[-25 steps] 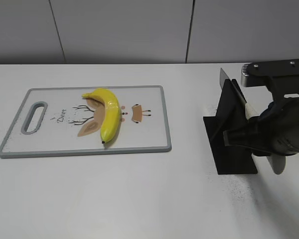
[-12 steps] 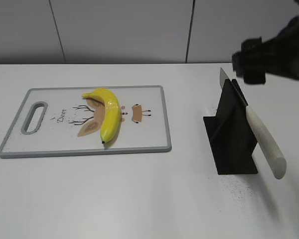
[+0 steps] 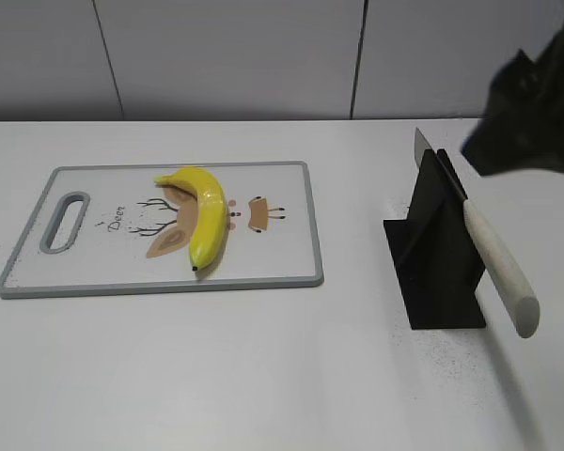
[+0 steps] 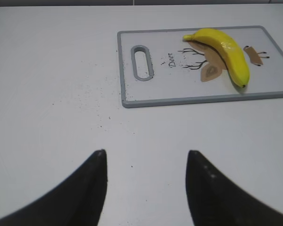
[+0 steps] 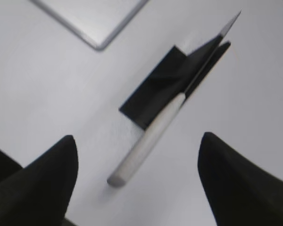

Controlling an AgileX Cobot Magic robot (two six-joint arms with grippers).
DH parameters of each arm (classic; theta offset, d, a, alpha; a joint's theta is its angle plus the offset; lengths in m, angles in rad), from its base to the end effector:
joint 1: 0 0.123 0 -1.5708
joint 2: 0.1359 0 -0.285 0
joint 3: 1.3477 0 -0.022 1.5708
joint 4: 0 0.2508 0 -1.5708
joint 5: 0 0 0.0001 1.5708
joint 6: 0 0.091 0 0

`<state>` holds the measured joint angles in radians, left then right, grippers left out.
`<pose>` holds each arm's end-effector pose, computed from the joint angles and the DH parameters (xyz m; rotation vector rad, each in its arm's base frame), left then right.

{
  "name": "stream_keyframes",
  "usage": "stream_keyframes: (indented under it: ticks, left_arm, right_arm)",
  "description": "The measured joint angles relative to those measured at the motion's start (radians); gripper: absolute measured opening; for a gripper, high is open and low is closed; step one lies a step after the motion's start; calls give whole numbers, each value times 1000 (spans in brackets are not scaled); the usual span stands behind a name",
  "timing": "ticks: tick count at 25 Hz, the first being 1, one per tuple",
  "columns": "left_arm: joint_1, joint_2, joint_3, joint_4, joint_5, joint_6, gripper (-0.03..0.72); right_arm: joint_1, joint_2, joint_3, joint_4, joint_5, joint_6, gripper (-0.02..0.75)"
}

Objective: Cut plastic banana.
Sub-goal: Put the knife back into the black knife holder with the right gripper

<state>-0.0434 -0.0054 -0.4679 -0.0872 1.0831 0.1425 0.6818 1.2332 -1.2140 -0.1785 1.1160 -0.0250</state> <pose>-0.0035 -0.0069 0.2668 0.1978 2.0811 -0.0453 0.1931 0.1380 0.3636 -0.9398 2.4145 0.0006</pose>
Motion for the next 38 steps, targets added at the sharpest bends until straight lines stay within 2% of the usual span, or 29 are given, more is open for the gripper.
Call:
stream_keyframes:
  ticks: [2,5,9,13,19,24,31,38]
  left_arm:
    - [0,0,0,0,0,0,526]
    - [0,0,0,0,0,0,526]
    - [0,0,0,0,0,0,526]
    - [0,0,0,0,0,0,526]
    - [0,0,0,0,0,0,526]
    - [0,0,0,0,0,0,526]
    - [0,0,0,0,0,0,526]
    - [0,0,0,0,0,0,526]
  right_arm:
    - [0,0,-1,-5,71,-52,597]
    - [-2,-23,4,-2,91,-82,594]
    - [-2,-142,60,72,92,-89,593]
    - [-2,-351,225,146,78,-90,593]
    - [-2,-703,504,156,-2,-85,593]
    - [-2,-950,624,154,-17,-58,593]
    - [-2,-1144,697,134,-36,25,593]
    - [-2,-1176,701,131,-42,38,592]
